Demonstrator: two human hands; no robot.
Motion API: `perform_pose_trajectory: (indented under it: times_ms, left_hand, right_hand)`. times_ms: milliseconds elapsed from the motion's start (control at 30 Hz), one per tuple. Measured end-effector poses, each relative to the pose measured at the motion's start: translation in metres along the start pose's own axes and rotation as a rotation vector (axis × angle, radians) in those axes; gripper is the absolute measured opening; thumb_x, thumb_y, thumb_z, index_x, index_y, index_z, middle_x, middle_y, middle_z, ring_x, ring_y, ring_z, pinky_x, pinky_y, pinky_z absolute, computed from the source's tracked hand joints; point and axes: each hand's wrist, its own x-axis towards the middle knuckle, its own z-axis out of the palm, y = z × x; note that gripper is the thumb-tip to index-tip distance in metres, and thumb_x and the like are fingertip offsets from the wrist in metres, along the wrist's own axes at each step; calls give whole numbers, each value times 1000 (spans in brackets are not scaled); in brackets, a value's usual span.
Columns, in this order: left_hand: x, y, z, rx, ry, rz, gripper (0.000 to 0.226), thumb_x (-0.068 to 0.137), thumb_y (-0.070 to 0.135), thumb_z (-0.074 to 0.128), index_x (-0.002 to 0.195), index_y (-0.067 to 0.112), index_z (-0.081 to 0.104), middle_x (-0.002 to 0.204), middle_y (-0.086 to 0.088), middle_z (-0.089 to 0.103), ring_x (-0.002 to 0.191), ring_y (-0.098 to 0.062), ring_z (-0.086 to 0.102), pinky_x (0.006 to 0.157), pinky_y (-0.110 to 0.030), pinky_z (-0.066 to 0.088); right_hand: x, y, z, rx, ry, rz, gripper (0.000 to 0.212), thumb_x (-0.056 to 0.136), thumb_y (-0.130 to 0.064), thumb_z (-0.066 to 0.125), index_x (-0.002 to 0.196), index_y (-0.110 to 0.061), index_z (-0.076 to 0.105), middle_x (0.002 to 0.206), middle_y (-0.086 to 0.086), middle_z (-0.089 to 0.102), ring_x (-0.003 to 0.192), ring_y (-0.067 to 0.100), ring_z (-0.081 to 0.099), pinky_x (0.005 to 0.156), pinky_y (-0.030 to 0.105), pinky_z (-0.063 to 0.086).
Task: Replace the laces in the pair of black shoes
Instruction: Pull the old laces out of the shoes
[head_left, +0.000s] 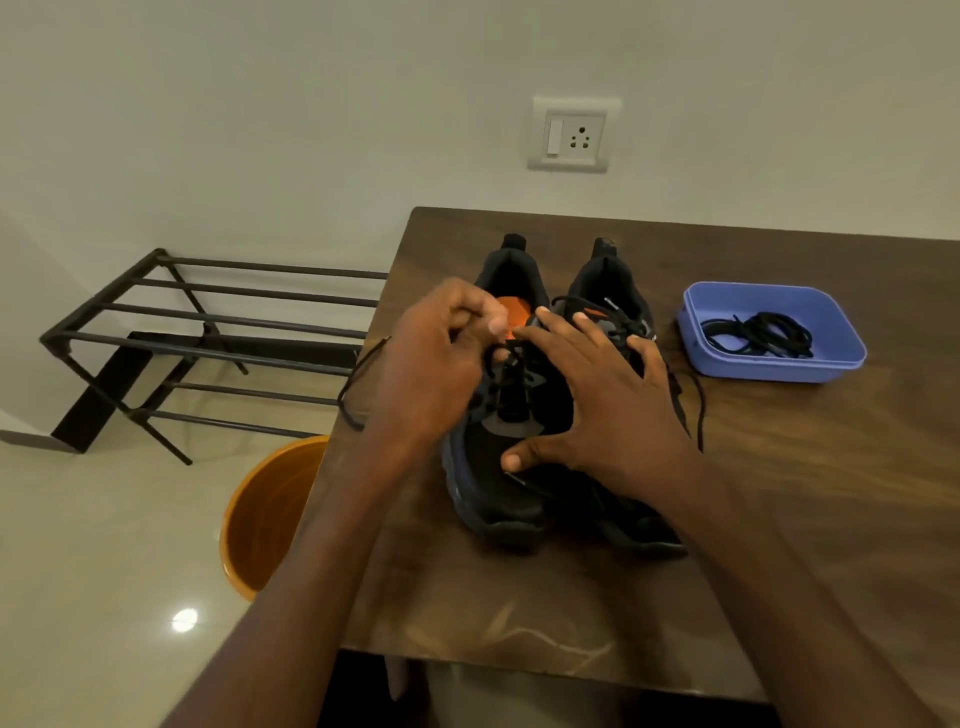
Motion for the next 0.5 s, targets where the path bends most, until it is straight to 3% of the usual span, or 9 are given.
perform_pose_trajectory:
  times_ms: [100, 167, 233, 300, 333, 400, 500]
  left_hand:
    - [-7, -4, -1, 291, -174, 108, 19, 96, 31, 70, 112, 22, 65, 81, 7, 66, 79, -10, 67, 79, -36, 60]
    - [-7, -9, -1, 500, -180, 163, 24, 92, 40, 73, 113, 28, 68, 84, 14, 64, 83, -7, 58, 92, -38, 53]
    - [-6, -8, -1, 607, -162, 183, 21, 92, 39, 74, 110, 29, 72, 95, 14, 65, 92, -2, 48, 100, -30, 40]
    - [-5, -9, 1, 648, -119, 202, 9, 94, 33, 72, 102, 28, 73, 96, 14, 60, 96, -4, 45, 101, -47, 43]
    - [-5, -10, 1, 646, -93, 204, 4, 95, 30, 69, 97, 28, 72, 95, 14, 59, 96, -6, 47, 97, -55, 46]
    - [-5, -13, 3, 538, 6, 230, 7, 98, 25, 62, 93, 26, 68, 96, 11, 62, 96, -10, 55, 90, -55, 51]
    - [-3, -2, 4, -3, 112, 70, 14, 106, 14, 53, 101, 15, 66, 99, -2, 71, 89, -8, 65, 78, -29, 56]
  right_hand:
    - [-1, 0, 2, 1, 15, 1, 119, 64, -85, 67, 159, -50, 5, 170, -23, -5, 157, 7, -10, 123, 54, -12]
    - [-1, 0, 2, 1, 20, 0, 118, 63, -88, 63, 159, -51, 6, 170, -23, -3, 157, 7, -9, 123, 55, -11]
    - [-1, 0, 2, -5, 17, -1, 118, 62, -89, 62, 159, -51, 7, 170, -23, -3, 158, 7, -9, 123, 55, -11]
    - [-1, -1, 1, -3, 10, -1, 118, 62, -88, 63, 159, -51, 7, 170, -24, -4, 157, 7, -9, 122, 54, -12]
    - [-1, -1, 0, -3, 7, -3, 118, 62, -88, 64, 159, -51, 8, 170, -24, -5, 157, 6, -9, 122, 54, -12]
    - [-2, -1, 0, 0, 7, -4, 119, 61, -87, 66, 159, -52, 7, 169, -26, -5, 157, 6, -10, 122, 54, -11]
    - [-2, 0, -3, 10, -3, 4, 121, 61, -85, 71, 159, -53, 7, 170, -25, -5, 157, 6, -11, 123, 54, -11]
